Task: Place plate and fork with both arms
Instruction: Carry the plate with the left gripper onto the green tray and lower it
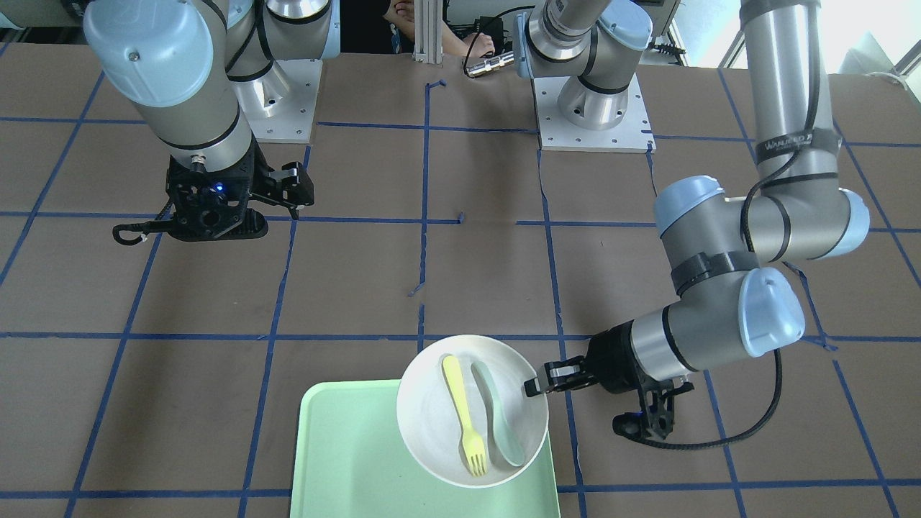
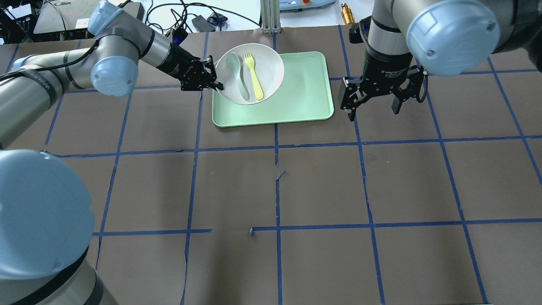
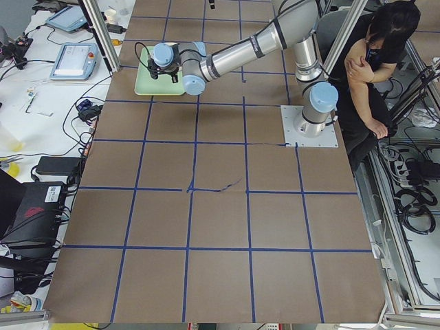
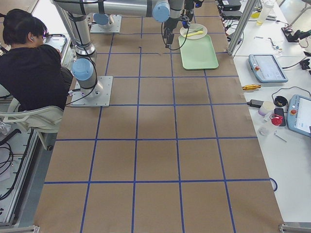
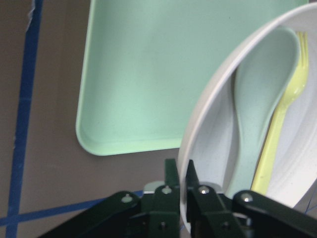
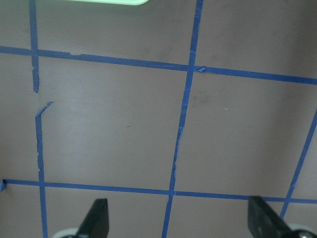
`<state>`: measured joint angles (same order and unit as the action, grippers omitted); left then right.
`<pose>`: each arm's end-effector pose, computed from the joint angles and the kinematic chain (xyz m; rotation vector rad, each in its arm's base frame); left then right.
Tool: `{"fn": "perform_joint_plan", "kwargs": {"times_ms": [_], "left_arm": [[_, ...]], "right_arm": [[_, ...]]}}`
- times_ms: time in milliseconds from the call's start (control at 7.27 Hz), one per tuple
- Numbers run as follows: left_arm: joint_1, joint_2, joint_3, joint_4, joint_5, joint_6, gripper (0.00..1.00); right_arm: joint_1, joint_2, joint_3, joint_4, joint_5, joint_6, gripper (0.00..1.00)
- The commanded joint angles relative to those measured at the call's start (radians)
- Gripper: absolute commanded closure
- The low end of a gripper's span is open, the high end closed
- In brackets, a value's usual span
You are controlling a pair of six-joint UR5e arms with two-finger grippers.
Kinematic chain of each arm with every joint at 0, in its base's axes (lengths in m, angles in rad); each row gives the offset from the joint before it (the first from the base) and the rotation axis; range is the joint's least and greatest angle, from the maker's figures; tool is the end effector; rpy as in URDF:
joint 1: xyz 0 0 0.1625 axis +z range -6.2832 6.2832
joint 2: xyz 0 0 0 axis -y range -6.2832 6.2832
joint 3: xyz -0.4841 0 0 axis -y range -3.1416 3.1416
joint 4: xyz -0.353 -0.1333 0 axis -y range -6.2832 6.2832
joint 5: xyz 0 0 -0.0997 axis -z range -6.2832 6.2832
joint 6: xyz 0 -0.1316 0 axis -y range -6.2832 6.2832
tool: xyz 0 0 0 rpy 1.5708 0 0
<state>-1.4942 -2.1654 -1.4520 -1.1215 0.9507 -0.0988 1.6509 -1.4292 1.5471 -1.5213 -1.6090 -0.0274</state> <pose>-0.1570 -0.6959 0.2921 0.2315 -2.5109 -0.0424 0.1675 -0.4834 0.4540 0.1709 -3.0837 -0.2574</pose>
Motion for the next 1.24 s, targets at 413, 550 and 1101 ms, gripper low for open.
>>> {"fn": "perform_joint_plan", "kwargs": {"times_ms": [413,550,1101], "left_arm": [[-0.103,-0.188,0.162,0.014,0.097,0.065,1.00],[-0.106,-0.194,0.159,0.014,0.097,0.067,1.00],[-0.110,-0.209,0.159,0.037,0.123,0.096,0.09]], "right_arm": [[-0.005,0.016,0.002,-0.023,0.000,-0.003,0.00],[-0.005,0.016,0.002,-0.023,0.001,-0.006,0.00],[-0.005,0.038,0.001,-0.059,0.000,-0.008,0.00]]}}
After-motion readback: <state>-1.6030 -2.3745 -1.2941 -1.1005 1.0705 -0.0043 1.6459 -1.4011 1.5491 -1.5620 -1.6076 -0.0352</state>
